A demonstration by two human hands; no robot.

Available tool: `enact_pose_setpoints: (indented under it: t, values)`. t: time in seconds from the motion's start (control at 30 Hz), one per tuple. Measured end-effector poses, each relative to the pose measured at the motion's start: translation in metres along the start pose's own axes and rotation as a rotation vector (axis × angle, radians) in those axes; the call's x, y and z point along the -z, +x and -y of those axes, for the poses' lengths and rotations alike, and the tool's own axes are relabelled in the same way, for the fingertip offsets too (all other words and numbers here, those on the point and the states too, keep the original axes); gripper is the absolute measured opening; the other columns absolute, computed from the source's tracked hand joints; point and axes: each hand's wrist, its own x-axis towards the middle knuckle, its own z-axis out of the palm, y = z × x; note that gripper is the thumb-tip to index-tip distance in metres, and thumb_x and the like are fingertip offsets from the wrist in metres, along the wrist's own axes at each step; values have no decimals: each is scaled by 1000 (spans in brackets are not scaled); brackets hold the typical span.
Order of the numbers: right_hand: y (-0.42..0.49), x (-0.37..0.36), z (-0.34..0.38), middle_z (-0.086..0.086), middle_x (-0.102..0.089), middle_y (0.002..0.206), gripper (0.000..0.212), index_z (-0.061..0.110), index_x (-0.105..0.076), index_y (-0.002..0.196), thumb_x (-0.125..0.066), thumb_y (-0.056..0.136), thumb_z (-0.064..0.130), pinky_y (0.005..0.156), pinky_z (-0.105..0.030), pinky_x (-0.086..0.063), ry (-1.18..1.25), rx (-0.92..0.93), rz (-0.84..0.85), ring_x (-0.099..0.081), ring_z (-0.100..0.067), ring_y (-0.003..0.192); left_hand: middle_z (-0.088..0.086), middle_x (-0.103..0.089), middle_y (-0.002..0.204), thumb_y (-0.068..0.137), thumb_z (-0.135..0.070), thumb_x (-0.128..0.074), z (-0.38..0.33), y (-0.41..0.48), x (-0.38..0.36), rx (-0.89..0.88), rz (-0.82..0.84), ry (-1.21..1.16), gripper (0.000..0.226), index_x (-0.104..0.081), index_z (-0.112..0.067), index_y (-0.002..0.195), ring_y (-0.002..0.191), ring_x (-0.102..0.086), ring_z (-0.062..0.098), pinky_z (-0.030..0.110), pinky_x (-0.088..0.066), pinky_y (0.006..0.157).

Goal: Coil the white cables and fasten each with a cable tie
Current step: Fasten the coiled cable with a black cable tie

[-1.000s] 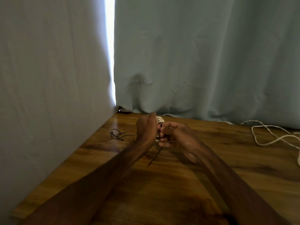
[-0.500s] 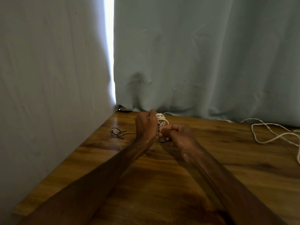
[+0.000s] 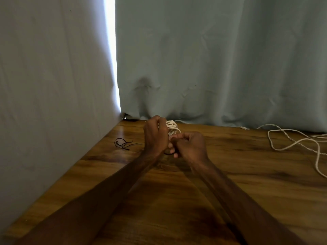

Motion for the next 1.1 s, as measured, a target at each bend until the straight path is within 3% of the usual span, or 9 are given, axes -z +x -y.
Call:
enact_pose_setpoints:
  t: [0.13, 0.33, 0.43, 0.53, 0.63, 0.73, 0.83, 0.97, 1.1]
  values:
    - [-1, 0, -1, -4, -66, 53, 23, -4, -74, 76, -65, 96, 5, 38, -19, -41, -45, -7, -50, -54, -6, 36, -9, -45, 58, 93, -15, -43, -3, -5, -1, -138, 65, 39, 28, -48, -14, 66, 55, -50, -2, 13, -31, 50]
    - [-2, 0, 0, -5, -68, 62, 19, 1, -73, 77, -64, 92, 8, 41, -22, -38, 163, -199, -32, -54, -10, 46, -1, -61, 64, 94, -17, -46, 3, -10, -2, -232, 119, 35, 25, -63, -8, 77, 59, -58, 13, 21, -39, 52]
    - [0, 2, 4, -3, -64, 63, 19, 7, -71, 72, -65, 90, 7, 42, -20, -35, 337, -300, 23, -49, -8, 47, 4, -69, 73, 92, -20, -45, 5, -8, -3, -209, 105, 29, 30, -68, -4, 83, 66, -63, 12, 18, -43, 58]
    - [-2, 0, 6, -1, -61, 63, 19, 7, -69, 76, -61, 92, 2, 43, -16, -39, 486, -382, 82, -50, -5, 48, 8, -70, 74, 90, -21, -44, 7, -7, -4, -175, 99, 38, 34, -70, 0, 84, 64, -61, 9, 9, -39, 56]
    - [-3, -3, 8, -3, -61, 66, 18, 3, -68, 83, -55, 95, -1, 43, -14, -41, 624, -425, 98, -51, -5, 51, 4, -64, 69, 90, -20, -44, 8, -6, -4, -177, 98, 36, 29, -65, -2, 82, 62, -58, 10, 12, -37, 53]
    - [-3, -2, 10, -5, -64, 74, 22, -2, -68, 100, -46, 94, -4, 53, -16, -43, 694, -443, 184, -54, -7, 58, 1, -62, 69, 91, -20, -44, 9, -3, -1, -176, 77, 41, 27, -63, -4, 82, 62, -57, 11, 18, -38, 54]
    - [-1, 1, 7, -4, -67, 76, 29, -2, -68, 115, -47, 95, -1, 57, -20, -48, 612, -426, 248, -59, -8, 61, 0, -62, 69, 93, -20, -45, 13, 2, 4, -215, 78, 61, 26, -64, -4, 85, 61, -56, 6, 18, -38, 54]
    - [0, 4, 5, -2, -72, 73, 14, 8, -72, 99, -59, 98, 13, 61, -27, -54, 366, -375, 232, -65, -11, 62, -3, -63, 69, 93, -18, -46, 13, 3, 9, -289, 103, 120, 21, -64, -7, 88, 60, -57, 1, 18, -39, 53]
    - [0, 7, 7, -2, -79, 86, 17, 10, -76, 99, -61, 97, 16, 69, -30, -57, 288, -321, 197, -70, -14, 73, -4, -65, 70, 93, -19, -45, 11, 6, 13, -322, 105, 147, 22, -64, -9, 90, 60, -60, 5, 22, -41, 54]
